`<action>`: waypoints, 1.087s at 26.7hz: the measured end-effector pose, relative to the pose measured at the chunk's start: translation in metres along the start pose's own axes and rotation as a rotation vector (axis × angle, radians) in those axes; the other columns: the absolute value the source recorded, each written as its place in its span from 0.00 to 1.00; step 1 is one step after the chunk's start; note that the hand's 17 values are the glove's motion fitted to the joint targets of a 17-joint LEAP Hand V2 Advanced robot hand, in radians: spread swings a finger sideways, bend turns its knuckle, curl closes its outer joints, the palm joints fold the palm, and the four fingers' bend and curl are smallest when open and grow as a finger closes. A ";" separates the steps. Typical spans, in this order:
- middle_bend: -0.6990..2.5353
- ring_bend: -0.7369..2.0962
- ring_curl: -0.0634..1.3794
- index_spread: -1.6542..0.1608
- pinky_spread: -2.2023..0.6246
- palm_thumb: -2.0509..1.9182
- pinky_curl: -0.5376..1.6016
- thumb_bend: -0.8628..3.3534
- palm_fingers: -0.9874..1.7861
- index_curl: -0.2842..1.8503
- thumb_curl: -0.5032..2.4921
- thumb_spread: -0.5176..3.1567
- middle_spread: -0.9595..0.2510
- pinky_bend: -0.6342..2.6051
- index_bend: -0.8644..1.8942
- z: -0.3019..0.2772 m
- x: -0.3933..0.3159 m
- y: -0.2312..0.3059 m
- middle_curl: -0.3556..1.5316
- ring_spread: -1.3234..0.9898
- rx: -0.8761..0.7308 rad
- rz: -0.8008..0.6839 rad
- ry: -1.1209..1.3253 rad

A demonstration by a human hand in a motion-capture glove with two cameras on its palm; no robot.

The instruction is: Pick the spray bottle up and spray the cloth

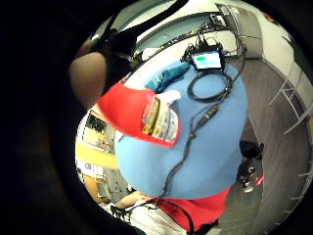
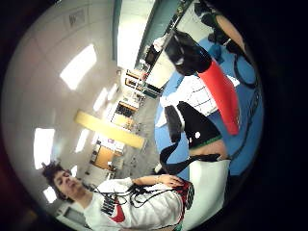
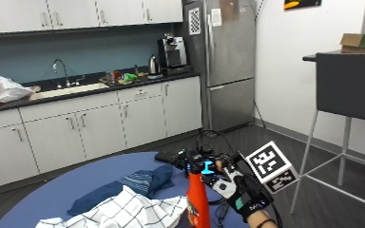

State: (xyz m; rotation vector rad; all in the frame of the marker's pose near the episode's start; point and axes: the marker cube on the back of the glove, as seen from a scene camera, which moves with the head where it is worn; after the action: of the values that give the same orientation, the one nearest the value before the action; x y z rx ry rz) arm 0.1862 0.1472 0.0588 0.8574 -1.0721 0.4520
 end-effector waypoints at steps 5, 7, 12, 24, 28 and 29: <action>0.33 0.41 0.25 0.72 0.84 0.67 0.37 0.23 0.58 0.23 0.27 0.45 0.76 0.37 0.35 0.017 0.013 -0.022 0.37 0.57 -0.041 0.052 -0.069; 0.33 0.40 0.25 0.73 0.84 0.67 0.38 0.22 0.58 0.23 0.27 0.44 0.76 0.37 0.35 0.023 0.018 -0.027 0.37 0.57 -0.049 0.070 -0.091; 0.33 0.40 0.25 0.73 0.84 0.68 0.38 0.21 0.59 0.23 0.27 0.43 0.75 0.37 0.35 0.036 0.025 -0.032 0.37 0.57 -0.026 0.099 -0.166; 0.35 0.38 0.25 0.78 0.85 0.75 0.36 0.23 0.73 0.28 0.31 0.39 0.71 0.31 0.39 0.027 0.009 -0.042 0.40 0.56 0.146 0.033 -0.107; 0.35 0.40 0.27 0.78 0.85 0.76 0.37 0.22 0.76 0.29 0.32 0.37 0.70 0.31 0.37 0.011 -0.014 -0.052 0.40 0.55 0.105 -0.008 -0.055; 0.35 0.40 0.28 0.78 0.84 0.76 0.37 0.22 0.76 0.29 0.33 0.37 0.70 0.31 0.37 0.007 -0.025 -0.057 0.41 0.55 0.086 -0.025 -0.040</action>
State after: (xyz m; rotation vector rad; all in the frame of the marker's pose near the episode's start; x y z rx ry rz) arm 0.2114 0.1090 0.0157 0.9582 -1.0832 0.4643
